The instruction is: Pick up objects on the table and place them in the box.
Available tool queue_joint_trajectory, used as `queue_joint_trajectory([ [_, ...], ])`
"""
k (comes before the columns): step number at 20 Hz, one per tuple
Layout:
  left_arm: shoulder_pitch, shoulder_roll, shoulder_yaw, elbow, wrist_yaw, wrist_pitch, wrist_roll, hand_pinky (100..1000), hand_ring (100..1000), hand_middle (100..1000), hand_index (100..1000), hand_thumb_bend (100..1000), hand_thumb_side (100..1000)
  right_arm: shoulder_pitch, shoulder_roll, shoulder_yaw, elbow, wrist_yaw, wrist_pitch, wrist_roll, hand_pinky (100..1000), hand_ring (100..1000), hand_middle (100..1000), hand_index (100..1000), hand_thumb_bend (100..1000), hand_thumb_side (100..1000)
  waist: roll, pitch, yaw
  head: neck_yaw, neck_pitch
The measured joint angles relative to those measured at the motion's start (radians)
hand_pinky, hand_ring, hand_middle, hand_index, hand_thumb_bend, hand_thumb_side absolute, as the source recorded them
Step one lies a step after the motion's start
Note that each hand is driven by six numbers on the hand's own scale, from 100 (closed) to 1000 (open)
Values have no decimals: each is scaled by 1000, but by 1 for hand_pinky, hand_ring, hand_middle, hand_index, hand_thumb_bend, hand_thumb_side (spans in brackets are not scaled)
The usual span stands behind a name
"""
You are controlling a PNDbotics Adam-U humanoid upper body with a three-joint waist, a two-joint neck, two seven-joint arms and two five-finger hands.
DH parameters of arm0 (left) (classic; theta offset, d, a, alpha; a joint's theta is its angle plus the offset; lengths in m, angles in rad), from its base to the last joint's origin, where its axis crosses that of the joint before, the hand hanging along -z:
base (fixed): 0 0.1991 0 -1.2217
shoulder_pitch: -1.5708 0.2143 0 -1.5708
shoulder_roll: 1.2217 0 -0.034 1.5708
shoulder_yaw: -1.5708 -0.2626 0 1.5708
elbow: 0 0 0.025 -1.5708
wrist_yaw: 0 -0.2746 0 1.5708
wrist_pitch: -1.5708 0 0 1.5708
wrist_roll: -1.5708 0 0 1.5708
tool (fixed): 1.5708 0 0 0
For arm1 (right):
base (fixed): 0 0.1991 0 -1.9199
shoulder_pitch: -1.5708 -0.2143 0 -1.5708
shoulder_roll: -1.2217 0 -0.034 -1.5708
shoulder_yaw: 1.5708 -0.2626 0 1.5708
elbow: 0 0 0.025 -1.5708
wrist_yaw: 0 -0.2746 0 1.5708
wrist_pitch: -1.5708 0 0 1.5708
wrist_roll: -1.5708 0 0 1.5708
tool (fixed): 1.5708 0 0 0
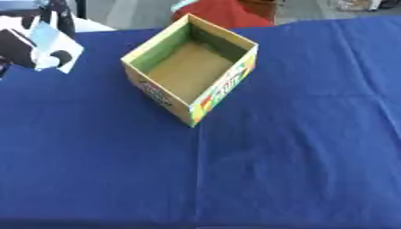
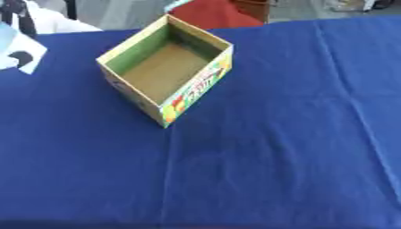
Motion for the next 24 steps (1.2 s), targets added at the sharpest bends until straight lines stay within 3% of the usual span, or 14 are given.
queue_joint_trajectory([
  [5, -139, -127, -24, 137, -51, -29, 16, 430, 480, 551, 659, 131, 170, -8, 1, 5, 0, -8, -1, 8, 680, 702, 835, 782, 100, 1000, 0, 11, -13, 9, -16],
  [11, -245, -276, -25, 293, -111, -56, 90, 423, 475, 540, 658, 125, 174, -22, 13, 7, 0, -17, -2, 16, 678, 701, 837, 781, 100, 1000, 2, 28, -34, 23, -40],
  [24, -313, -491, -24, 512, -256, -83, 230, 418, 470, 529, 657, 134, 185, -61, 39, 20, 0, -36, -11, 33, 677, 700, 839, 780, 100, 1000, -4, 61, -67, 55, -89],
])
